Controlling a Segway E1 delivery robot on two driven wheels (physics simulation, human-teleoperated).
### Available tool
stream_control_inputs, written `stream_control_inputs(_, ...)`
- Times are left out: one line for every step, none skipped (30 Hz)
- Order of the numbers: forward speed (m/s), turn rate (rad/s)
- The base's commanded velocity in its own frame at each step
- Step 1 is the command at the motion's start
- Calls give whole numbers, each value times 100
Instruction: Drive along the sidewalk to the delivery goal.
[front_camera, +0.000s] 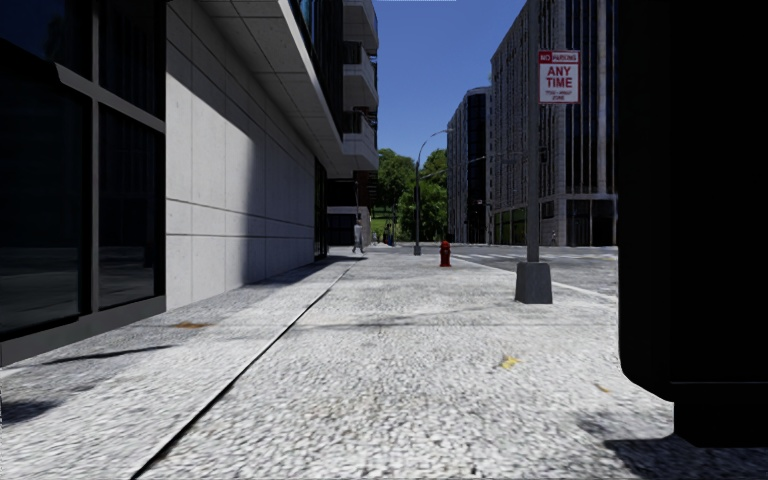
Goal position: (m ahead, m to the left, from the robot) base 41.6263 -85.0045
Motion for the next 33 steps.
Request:
stream_control_inputs(200, 0)
stream_control_inputs(200, 0)
stream_control_inputs(200, 0)
stream_control_inputs(200, 0)
stream_control_inputs(200, 0)
stream_control_inputs(200, 0)
stream_control_inputs(200, 0)
stream_control_inputs(200, 0)
stream_control_inputs(200, 0)
stream_control_inputs(200, 0)
stream_control_inputs(200, 0)
stream_control_inputs(200, 0)
stream_control_inputs(200, 0)
stream_control_inputs(200, 0)
stream_control_inputs(200, 0)
stream_control_inputs(200, 0)
stream_control_inputs(200, 0)
stream_control_inputs(200, 0)
stream_control_inputs(200, 0)
stream_control_inputs(200, 0)
stream_control_inputs(200, 0)
stream_control_inputs(200, 0)
stream_control_inputs(200, 0)
stream_control_inputs(200, 0)
stream_control_inputs(200, 0)
stream_control_inputs(200, 0)
stream_control_inputs(200, 0)
stream_control_inputs(200, 0)
stream_control_inputs(200, 0)
stream_control_inputs(200, 0)
stream_control_inputs(200, 0)
stream_control_inputs(200, 0)
stream_control_inputs(200, 0)
